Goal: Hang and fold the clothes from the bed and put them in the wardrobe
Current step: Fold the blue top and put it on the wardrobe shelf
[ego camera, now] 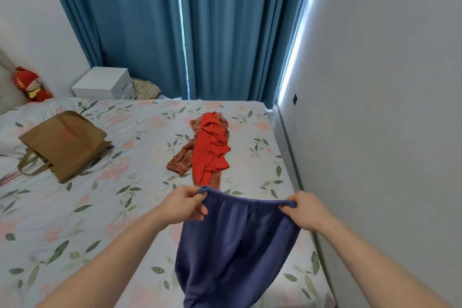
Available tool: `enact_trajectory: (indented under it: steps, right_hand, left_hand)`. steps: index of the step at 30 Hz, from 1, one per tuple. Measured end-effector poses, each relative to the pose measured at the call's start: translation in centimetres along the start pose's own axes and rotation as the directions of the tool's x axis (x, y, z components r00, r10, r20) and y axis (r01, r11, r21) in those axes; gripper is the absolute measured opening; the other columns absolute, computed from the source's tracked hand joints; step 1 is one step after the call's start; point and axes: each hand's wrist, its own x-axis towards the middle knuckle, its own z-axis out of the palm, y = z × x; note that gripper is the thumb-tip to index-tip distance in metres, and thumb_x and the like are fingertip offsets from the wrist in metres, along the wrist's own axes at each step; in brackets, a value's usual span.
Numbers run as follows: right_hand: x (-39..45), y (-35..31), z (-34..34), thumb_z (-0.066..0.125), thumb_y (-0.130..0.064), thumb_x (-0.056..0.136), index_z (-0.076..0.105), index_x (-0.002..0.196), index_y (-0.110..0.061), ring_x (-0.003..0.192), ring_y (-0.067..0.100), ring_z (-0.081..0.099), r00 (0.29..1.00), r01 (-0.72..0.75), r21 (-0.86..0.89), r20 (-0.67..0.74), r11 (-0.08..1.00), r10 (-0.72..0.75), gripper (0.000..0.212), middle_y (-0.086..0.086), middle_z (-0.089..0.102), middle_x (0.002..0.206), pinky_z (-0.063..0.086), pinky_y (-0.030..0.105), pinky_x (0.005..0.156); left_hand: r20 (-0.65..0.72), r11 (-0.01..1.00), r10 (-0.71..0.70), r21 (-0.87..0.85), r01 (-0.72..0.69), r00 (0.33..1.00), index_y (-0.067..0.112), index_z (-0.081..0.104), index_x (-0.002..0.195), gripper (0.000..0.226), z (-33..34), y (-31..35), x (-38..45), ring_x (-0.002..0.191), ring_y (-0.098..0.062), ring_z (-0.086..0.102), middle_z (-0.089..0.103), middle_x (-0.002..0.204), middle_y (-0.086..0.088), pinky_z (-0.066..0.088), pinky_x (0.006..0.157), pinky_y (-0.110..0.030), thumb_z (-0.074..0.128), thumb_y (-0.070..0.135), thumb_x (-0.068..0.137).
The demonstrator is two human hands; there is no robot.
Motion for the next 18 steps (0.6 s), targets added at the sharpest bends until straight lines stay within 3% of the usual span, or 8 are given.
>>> enact_trajectory:
  steps: [4,6,8,12,15,18]
  right_hand:
    - [5.1,-1.4,-8.0,0.058,-0.037,0.095,0.068,0.072,-0.016,0.067,0.027,0.07,0.993,0.066,0.001,-0.1,0.998,-0.065,0.033,0.002,0.068,0.063,0.057,0.036,0.067]
    - [7.0,-2.8,-12.5,0.056,-0.033,0.097,0.068,0.072,-0.015,0.059,0.026,0.073,0.982,0.102,0.115,-0.171,0.988,-0.081,0.032,0.005,0.069,0.059,0.057,0.033,0.063]
    - [8.4,-4.2,-16.7,0.057,-0.028,0.097,0.063,0.068,-0.018,0.064,0.028,0.074,0.957,0.165,0.202,-0.269,0.965,-0.108,0.031,0.006,0.068,0.064,0.055,0.03,0.061]
    - [9.3,-7.1,-24.2,0.057,-0.02,0.093,0.062,0.064,-0.028,0.074,0.025,0.062,0.834,0.313,0.082,-0.5,0.946,-0.233,0.031,-0.006,0.061,0.069,0.043,0.026,0.056]
    - [8.9,-9.1,-28.4,0.051,-0.012,0.09,0.074,0.083,-0.024,0.077,0.022,0.061,0.735,0.427,0.069,-0.608,0.901,-0.302,0.026,-0.006,0.065,0.076,0.042,0.025,0.056]
    - [8.6,-10.2,-30.7,0.049,-0.012,0.091,0.077,0.098,-0.027,0.084,0.016,0.061,0.662,0.509,0.062,-0.666,0.859,-0.344,0.033,-0.009,0.069,0.086,0.046,0.025,0.065]
  left_hand:
    - [-0.14,0.997,0.076,-0.018,-0.079,0.987,0.015,0.068,0.113,0.023,-0.9,6.7,4.7,0.089,-0.016,0.072,0.077,0.095,-0.001,0.055,0.075,-0.027,0.049,0.026,0.107]
    - [-0.229,0.988,0.149,0.002,-0.153,0.962,0.014,0.068,0.116,0.024,-2.0,10.9,6.6,0.089,-0.009,0.068,0.074,0.103,-0.001,0.051,0.07,-0.02,0.049,0.025,0.107]
    - [-0.32,0.975,0.22,0.032,-0.222,0.922,0.008,0.072,0.11,0.029,-3.4,15.1,8.1,0.083,-0.009,0.065,0.071,0.098,-0.001,0.048,0.068,-0.019,0.052,0.029,0.105]
    - [-0.529,0.941,0.338,0.163,-0.297,0.779,0.004,0.063,0.083,0.041,-6.1,23.0,8.3,0.062,-0.016,0.041,0.048,0.065,0.003,0.035,0.062,-0.029,0.054,0.04,0.1]
    - [-0.593,0.902,0.431,0.258,-0.347,0.68,0.014,0.059,0.077,0.033,-7.7,28.1,6.9,0.058,-0.013,0.035,0.042,0.064,0.006,0.031,0.056,-0.029,0.049,0.034,0.101]
    - [-0.605,0.855,0.517,0.331,-0.399,0.606,0.017,0.066,0.09,0.028,-9.1,30.5,5.9,0.063,-0.013,0.042,0.051,0.069,0.006,0.037,0.06,-0.029,0.047,0.033,0.101]
